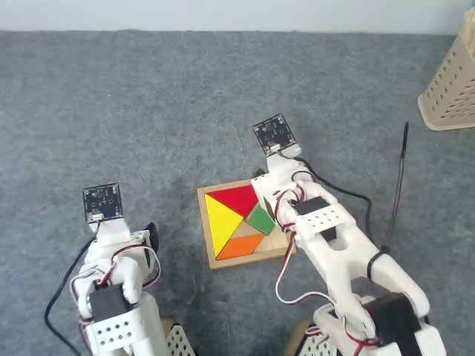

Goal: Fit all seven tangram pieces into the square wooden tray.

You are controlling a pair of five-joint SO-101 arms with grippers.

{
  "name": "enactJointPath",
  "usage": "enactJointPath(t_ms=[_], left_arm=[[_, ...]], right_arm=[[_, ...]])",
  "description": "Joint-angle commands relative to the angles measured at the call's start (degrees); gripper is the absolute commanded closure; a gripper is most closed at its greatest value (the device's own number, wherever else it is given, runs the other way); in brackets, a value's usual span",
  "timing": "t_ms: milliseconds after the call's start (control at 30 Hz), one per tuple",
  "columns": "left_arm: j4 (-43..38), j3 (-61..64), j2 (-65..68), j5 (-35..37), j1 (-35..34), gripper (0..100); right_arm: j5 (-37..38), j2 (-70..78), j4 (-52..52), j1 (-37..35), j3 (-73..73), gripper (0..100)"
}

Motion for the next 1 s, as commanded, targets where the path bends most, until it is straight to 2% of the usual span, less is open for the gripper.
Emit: enactJointPath(t_ms=[0, 433, 700, 967], left_arm=[[0.26, -0.75, -0.79, -0.26, 0.18, 78], [0.26, -0.75, -0.79, -0.26, 0.18, 78], [0.26, -0.75, -0.79, -0.26, 0.18, 78], [0.26, -0.75, -0.79, -0.26, 0.18, 78]], right_arm=[[-0.26, 3.65, -1.36, 0.66, -2.46, 89.4], [-0.26, 7.16, -0.84, 0.92, -4.75, 89.4], [-0.26, 2.95, 7.69, 0.57, -6.15, 89.4], [-0.26, 1.54, 8.4, 0.57, -5.89, 89.4]])
